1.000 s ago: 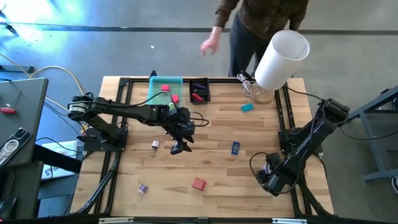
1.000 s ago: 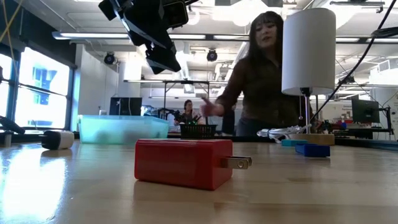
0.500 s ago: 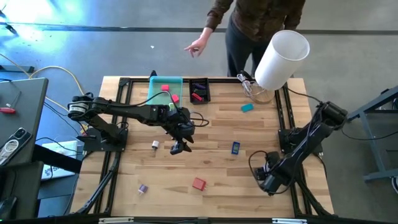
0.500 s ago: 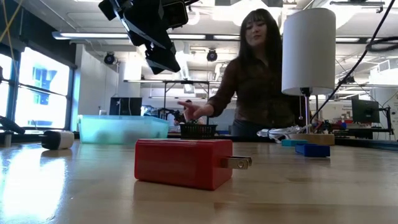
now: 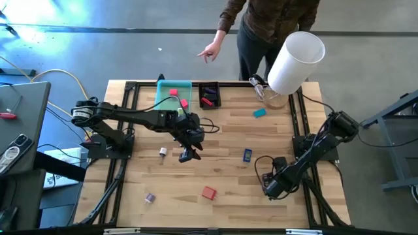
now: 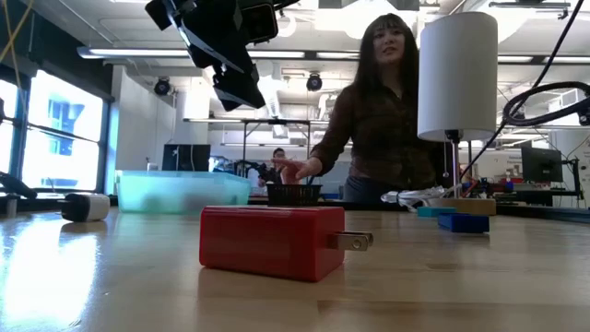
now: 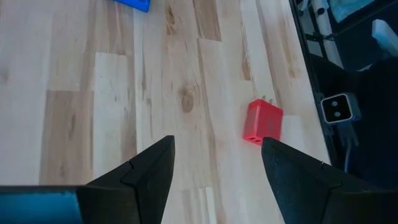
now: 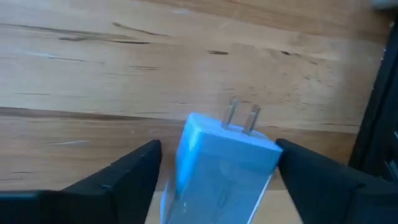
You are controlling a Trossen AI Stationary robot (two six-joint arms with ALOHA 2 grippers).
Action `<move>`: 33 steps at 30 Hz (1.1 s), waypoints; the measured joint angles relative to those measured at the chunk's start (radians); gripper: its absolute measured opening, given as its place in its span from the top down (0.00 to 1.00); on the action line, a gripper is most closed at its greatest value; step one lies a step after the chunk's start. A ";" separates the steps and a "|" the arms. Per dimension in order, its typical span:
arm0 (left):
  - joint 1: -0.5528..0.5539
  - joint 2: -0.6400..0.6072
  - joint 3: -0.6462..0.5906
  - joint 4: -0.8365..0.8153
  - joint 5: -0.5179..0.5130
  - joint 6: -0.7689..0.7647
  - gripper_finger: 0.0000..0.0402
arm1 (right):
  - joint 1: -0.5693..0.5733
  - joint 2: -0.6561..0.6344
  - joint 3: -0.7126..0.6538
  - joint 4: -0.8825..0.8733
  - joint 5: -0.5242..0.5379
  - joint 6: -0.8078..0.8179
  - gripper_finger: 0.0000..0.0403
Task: Pick & Place Office items
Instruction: Put the right purple charger adapter into the green bin
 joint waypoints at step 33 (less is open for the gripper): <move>-0.064 0.066 -0.005 0.377 -0.227 -0.011 0.42 | -0.013 0.004 0.299 0.010 0.600 -0.523 0.51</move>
